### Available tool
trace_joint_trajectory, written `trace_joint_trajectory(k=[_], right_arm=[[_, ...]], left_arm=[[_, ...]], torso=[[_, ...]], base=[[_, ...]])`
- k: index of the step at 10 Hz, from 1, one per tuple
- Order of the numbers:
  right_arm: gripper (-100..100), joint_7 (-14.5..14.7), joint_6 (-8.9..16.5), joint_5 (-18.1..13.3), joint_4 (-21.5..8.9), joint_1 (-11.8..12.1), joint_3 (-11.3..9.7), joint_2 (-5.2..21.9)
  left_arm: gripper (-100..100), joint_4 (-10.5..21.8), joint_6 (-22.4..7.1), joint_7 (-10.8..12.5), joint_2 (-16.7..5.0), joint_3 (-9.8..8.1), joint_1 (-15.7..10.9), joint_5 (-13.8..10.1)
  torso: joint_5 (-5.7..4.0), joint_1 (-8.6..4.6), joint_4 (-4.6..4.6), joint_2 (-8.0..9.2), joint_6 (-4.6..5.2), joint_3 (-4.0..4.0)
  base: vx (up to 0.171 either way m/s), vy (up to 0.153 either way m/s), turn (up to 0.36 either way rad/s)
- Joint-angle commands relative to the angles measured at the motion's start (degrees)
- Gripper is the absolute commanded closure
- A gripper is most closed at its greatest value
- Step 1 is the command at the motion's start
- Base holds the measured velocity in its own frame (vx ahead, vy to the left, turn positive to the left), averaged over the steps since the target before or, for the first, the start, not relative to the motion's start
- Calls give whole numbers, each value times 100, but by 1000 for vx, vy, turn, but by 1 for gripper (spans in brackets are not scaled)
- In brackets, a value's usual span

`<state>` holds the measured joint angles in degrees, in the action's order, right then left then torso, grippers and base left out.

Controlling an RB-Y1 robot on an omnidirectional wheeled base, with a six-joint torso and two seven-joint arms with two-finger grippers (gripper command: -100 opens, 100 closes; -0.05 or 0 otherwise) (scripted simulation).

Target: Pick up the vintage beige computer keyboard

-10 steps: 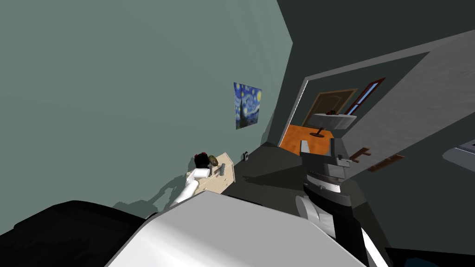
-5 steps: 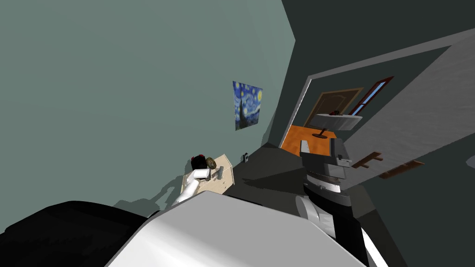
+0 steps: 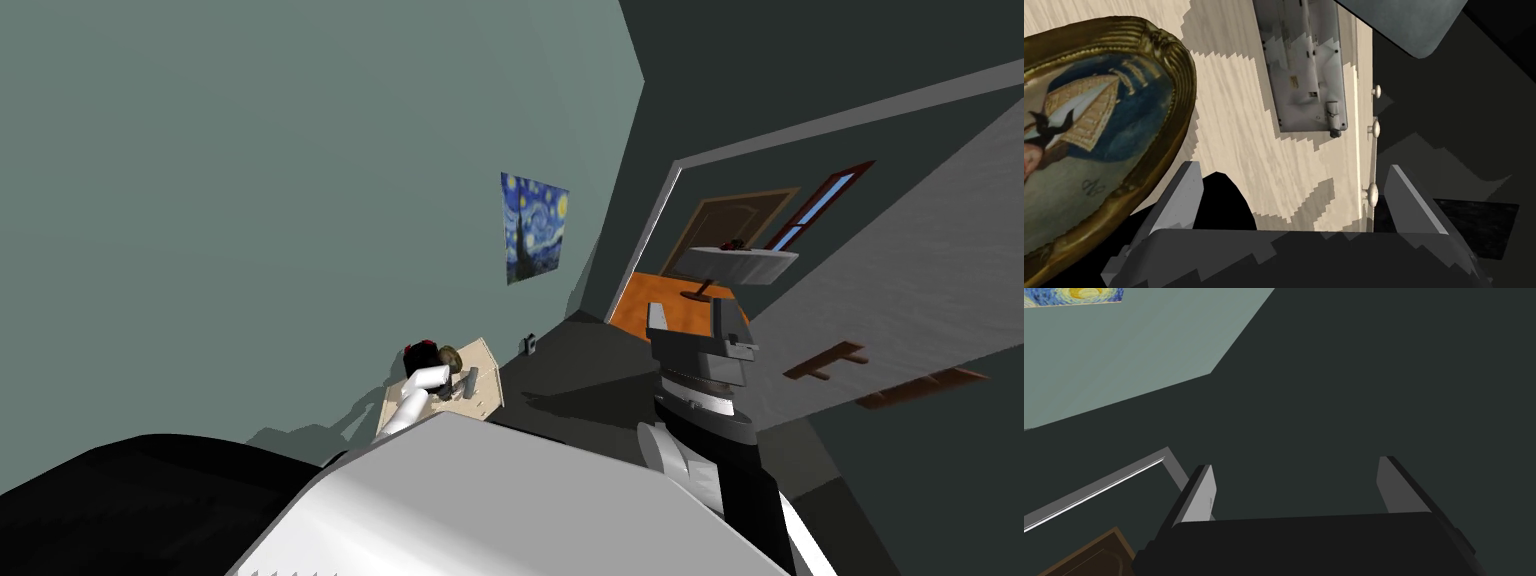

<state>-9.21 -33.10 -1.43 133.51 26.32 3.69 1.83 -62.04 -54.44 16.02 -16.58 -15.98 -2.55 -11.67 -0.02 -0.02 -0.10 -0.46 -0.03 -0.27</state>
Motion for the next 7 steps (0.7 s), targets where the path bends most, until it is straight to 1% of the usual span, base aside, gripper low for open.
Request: trace_joint_trajectory(k=[1,3,6,7], right_arm=[[0,0,0,0,0,0,0,0],[0,0,0,0,0,0,0,0],[0,0,0,0,0,0,0,0],[0,0,0,0,0,0,0,0]], left_arm=[[-100,274,-229,15,55,-165,-116,3],[-100,501,-458,14,115,-345,-195,-5],[-100,778,-747,8,206,-580,-294,-14],[-100,778,-747,8,206,-580,-294,-14]], torso=[[0,0,0,0,0,0],[1,3,-2,-8,1,-5],[8,15,0,-12,10,-6],[9,16,-1,-15,10,-8]], base=[[145,-10,52],[153,-8,37],[126,-1,29],[59,-17,45]])
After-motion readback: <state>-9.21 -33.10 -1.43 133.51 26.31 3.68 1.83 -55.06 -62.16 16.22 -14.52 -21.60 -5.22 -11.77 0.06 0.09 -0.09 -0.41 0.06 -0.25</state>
